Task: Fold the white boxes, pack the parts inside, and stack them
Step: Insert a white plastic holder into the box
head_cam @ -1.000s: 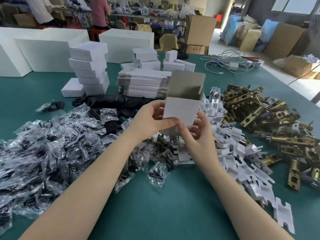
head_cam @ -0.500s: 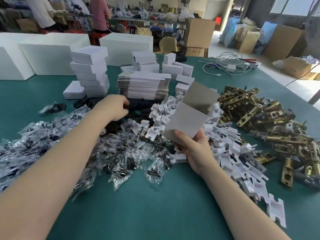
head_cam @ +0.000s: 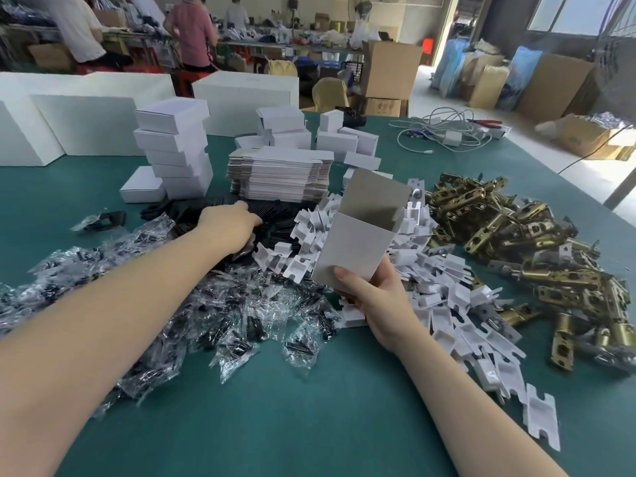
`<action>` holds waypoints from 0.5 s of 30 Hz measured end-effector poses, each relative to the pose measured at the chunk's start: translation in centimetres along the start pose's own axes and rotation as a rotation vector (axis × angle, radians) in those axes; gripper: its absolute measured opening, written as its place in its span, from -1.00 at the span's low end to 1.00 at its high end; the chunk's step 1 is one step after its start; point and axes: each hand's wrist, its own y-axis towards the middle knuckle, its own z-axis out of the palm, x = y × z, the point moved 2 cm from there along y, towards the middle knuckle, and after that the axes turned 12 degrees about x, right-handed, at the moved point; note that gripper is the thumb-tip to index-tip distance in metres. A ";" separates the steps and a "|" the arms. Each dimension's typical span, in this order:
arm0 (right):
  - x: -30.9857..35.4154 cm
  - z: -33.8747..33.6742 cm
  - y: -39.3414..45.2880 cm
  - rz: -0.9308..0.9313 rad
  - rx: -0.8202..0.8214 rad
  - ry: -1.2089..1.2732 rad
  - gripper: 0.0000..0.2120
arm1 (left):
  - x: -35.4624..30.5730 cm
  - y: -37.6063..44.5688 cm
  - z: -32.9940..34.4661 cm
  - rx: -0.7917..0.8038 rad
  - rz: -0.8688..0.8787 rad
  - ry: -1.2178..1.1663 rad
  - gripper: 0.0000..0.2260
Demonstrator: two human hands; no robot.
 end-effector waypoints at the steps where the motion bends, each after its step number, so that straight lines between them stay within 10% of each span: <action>1: 0.0 0.0 0.0 0.000 0.004 0.000 -0.50 | 0.0 0.2 -0.2 0.001 -0.015 -0.023 -0.65; 15: -0.3 -0.2 0.1 0.027 -0.017 -0.020 -0.56 | -1.7 1.5 -1.0 -0.023 0.025 0.179 -0.72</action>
